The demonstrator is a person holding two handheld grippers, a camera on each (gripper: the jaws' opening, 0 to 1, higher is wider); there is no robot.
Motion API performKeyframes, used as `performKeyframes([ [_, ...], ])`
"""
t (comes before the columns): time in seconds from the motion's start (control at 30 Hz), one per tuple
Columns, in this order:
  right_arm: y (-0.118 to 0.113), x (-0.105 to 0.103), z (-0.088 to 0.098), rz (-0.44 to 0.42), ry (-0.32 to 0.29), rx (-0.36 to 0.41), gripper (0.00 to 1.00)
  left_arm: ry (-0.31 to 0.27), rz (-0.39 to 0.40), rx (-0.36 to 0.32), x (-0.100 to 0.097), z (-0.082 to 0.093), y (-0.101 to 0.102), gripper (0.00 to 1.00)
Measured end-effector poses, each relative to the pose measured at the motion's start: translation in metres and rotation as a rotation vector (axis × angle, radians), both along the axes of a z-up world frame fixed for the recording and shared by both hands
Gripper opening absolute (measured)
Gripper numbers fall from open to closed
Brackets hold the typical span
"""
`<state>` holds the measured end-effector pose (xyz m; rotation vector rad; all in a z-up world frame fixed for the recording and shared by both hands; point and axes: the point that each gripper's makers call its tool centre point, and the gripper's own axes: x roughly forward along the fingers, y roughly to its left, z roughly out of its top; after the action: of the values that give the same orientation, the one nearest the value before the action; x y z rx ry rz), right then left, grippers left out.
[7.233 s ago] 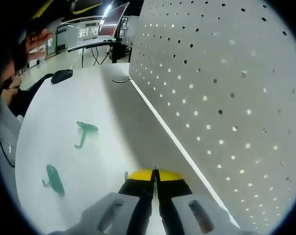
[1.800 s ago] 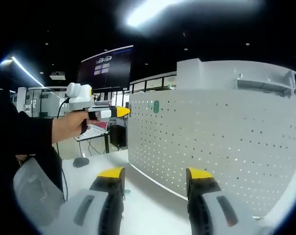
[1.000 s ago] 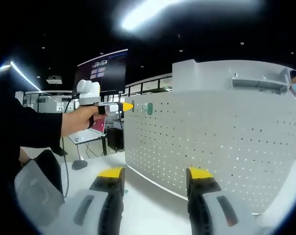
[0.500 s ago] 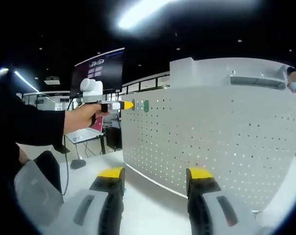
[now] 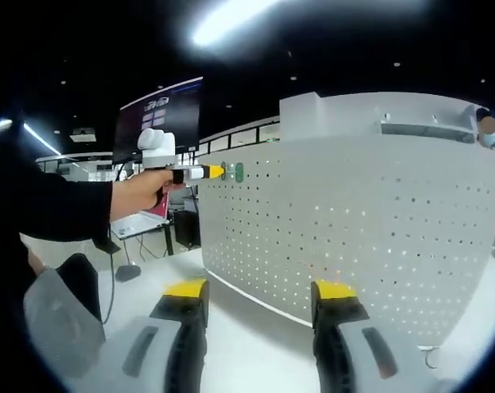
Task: Insert the hook assembly into the mounting plate slot until the hook locks in place.
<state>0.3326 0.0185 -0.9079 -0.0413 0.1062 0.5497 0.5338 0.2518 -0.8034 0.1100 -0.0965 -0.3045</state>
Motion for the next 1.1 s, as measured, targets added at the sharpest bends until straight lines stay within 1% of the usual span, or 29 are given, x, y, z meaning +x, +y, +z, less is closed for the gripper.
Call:
performKeyframes([
  [0.3, 0.0034, 0.0003, -0.0032, 0.003, 0.011, -0.006, 0.48, 0.001, 0.006, -0.013, 0.0049, -0.0014, 0.0028, 0.03],
  [0.47, 0.0022, 0.0005, -0.0044, -0.001, 0.015, -0.005, 0.48, -0.004, 0.009, 0.0, 0.0059, -0.001, 0.0023, 0.03],
  [0.53, 0.0019, 0.0005, -0.0045, -0.002, 0.017, -0.002, 0.47, -0.01, 0.016, 0.032, 0.006, -0.0008, 0.0016, 0.03],
  [0.6, 0.0019, 0.0007, -0.0052, -0.003, 0.019, -0.001, 0.47, -0.02, 0.028, 0.082, 0.006, -0.0006, 0.0008, 0.03],
  [0.67, 0.0024, 0.0008, -0.006, -0.002, 0.021, -0.001, 0.47, -0.024, 0.032, 0.1, 0.0061, -0.0006, -0.0005, 0.03],
  [0.77, 0.0028, 0.0007, -0.0067, 0.0, 0.023, -0.001, 0.47, -0.032, 0.043, 0.149, 0.0057, -0.0001, -0.0014, 0.04],
  [0.87, 0.0026, 0.001, -0.0069, -0.001, 0.025, 0.0, 0.47, -0.037, 0.052, 0.163, 0.0061, 0.0001, -0.0022, 0.04],
  [0.97, 0.0026, 0.0011, -0.0071, 0.0, 0.026, 0.003, 0.47, -0.049, 0.07, 0.198, 0.0065, -0.0001, -0.0034, 0.04],
  [1.0, 0.0027, 0.0012, -0.0072, 0.001, 0.027, 0.003, 0.47, -0.051, 0.072, 0.199, 0.0067, -0.0003, -0.0035, 0.04],
  [1.03, 0.0027, 0.0012, -0.0076, 0.001, 0.029, 0.003, 0.47, -0.056, 0.08, 0.225, 0.0067, -0.0002, -0.0032, 0.04],
  [1.07, 0.0029, 0.001, -0.0077, 0.002, 0.029, 0.003, 0.47, -0.042, 0.093, 0.282, 0.0072, -0.0045, -0.0018, 0.04],
  [1.1, 0.0032, 0.0009, -0.0076, 0.003, 0.029, 0.004, 0.47, -0.086, 0.089, 0.311, 0.0079, 0.0015, -0.0054, 0.04],
])
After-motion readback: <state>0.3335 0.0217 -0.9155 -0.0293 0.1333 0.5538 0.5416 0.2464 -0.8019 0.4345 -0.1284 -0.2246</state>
